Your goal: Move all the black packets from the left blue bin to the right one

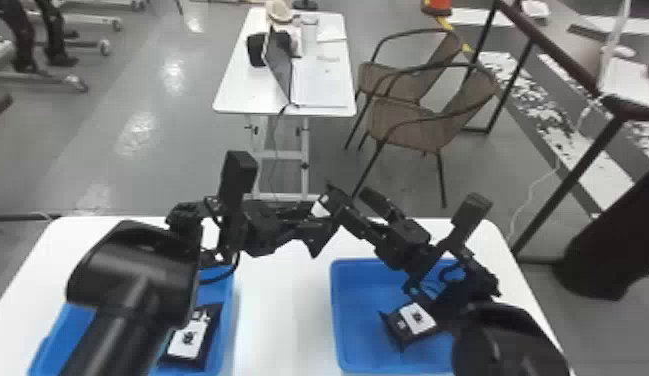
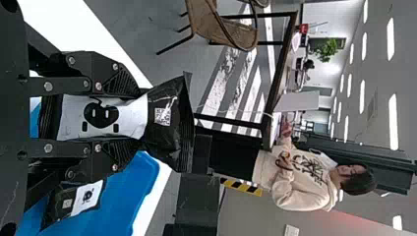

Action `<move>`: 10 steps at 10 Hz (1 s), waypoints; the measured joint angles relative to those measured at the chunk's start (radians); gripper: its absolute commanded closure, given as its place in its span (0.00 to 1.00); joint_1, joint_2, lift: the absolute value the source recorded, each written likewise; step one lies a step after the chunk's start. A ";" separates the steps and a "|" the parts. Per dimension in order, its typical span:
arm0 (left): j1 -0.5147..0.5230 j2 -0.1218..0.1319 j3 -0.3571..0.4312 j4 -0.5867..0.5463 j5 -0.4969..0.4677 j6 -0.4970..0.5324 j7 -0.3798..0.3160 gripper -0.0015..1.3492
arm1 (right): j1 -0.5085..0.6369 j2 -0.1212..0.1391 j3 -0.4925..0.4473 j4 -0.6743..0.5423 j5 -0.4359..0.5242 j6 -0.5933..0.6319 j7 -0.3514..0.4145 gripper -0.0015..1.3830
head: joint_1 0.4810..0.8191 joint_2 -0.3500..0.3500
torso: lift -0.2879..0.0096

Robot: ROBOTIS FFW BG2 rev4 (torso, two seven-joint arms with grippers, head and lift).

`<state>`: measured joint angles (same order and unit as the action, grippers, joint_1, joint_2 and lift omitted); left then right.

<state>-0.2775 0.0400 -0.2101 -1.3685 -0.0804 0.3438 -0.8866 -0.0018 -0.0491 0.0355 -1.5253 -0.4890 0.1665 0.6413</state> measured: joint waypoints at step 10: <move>-0.020 -0.013 -0.052 0.019 0.061 0.003 0.005 0.65 | -0.046 0.018 0.043 0.081 0.009 -0.034 -0.042 0.78 | 0.63 0.35 | 0.97</move>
<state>-0.2978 0.0269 -0.2617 -1.3500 -0.0195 0.3467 -0.8819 -0.0474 -0.0313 0.0789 -1.4448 -0.4796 0.1328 0.5996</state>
